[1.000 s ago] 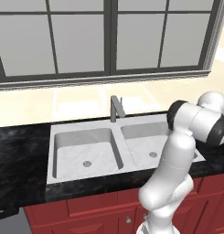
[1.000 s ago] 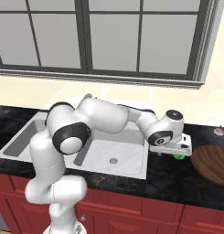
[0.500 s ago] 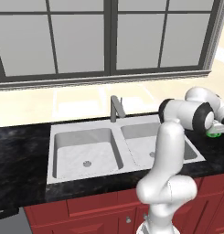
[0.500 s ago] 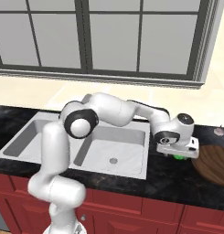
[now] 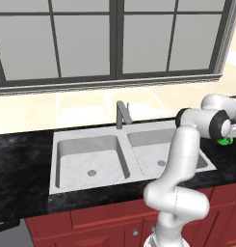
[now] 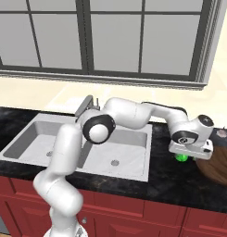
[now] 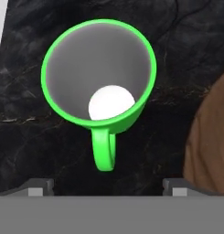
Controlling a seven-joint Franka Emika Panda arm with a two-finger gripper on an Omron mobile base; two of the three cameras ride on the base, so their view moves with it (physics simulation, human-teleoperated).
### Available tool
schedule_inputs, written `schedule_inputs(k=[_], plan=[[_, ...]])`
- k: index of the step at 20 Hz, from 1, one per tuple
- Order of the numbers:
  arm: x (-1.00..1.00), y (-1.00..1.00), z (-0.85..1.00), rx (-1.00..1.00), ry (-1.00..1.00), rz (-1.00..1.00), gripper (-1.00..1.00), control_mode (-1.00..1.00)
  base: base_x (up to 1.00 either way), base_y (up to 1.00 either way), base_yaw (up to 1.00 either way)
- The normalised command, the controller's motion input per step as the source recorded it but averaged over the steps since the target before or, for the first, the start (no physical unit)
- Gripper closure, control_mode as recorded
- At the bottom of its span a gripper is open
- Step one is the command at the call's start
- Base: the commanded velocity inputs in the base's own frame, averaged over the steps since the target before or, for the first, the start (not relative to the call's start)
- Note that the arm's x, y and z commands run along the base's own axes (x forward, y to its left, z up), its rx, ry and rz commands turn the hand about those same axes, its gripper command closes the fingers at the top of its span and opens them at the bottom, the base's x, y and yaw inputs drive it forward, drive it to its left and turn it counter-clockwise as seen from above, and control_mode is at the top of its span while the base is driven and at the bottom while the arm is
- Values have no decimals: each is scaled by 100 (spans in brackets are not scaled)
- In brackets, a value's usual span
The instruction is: Pick the mug and place it in the sink. Pick the bowl and place it in the open cabinet and then close the cabinet.
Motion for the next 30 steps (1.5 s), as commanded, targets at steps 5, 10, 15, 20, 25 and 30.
schedule_inputs(k=[5, 10, 15, 20, 25, 30], plan=[[28, 2, -30, 0, 0, 4, -100, -100, 0, 0, 0], [2, 6, -32, 0, 0, 2, -100, -100, 0, 0, 0], [0, 3, -24, 0, 0, 0, -100, -100, 0, 0, 0], [20, 23, -17, 0, 0, 0, -100, -100, 0, 0, 0], [37, 41, -1, 0, 0, 0, 100, -100, 0, 0, 0], [17, 17, -1, 0, -1, 0, 100, -100, 0, 0, 0]])
